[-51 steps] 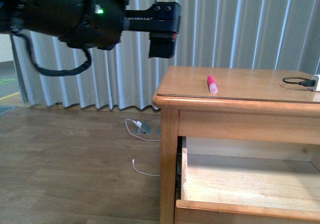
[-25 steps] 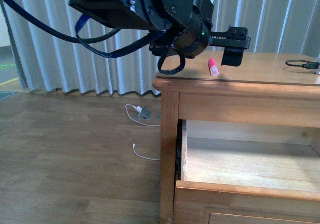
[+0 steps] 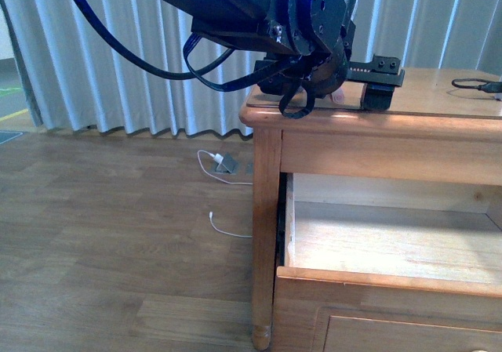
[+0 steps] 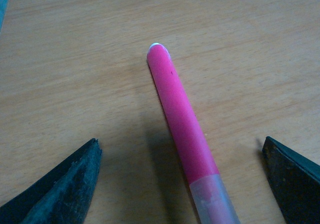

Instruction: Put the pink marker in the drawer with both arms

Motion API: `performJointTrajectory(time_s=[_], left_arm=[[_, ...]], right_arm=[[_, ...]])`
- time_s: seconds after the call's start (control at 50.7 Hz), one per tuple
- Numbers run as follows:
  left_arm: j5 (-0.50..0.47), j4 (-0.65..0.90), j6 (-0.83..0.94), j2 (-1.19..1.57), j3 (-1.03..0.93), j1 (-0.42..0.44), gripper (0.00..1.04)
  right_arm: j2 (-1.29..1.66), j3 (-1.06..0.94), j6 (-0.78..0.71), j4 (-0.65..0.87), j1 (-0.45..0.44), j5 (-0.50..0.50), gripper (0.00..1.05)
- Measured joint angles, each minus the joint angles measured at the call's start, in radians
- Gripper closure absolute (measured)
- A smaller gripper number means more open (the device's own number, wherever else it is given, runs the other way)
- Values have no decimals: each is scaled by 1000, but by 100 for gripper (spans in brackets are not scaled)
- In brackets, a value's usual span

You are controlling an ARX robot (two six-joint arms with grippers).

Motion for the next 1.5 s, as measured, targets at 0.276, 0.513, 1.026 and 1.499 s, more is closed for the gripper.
performJointTrajectory(time_s=[0.276, 0.513, 1.026, 1.499], left_arm=[[9, -77, 5, 16, 56, -3, 12], [14, -106, 23, 16, 67, -11, 46], [27, -55, 53, -41, -37, 2, 90], [202, 200, 162, -445, -644, 50, 90]], right_arm=[[0, 0, 0, 0, 0, 0, 8], [0, 0, 0, 0, 0, 0, 8], [0, 0, 0, 0, 0, 0, 8], [0, 0, 0, 0, 0, 0, 8]])
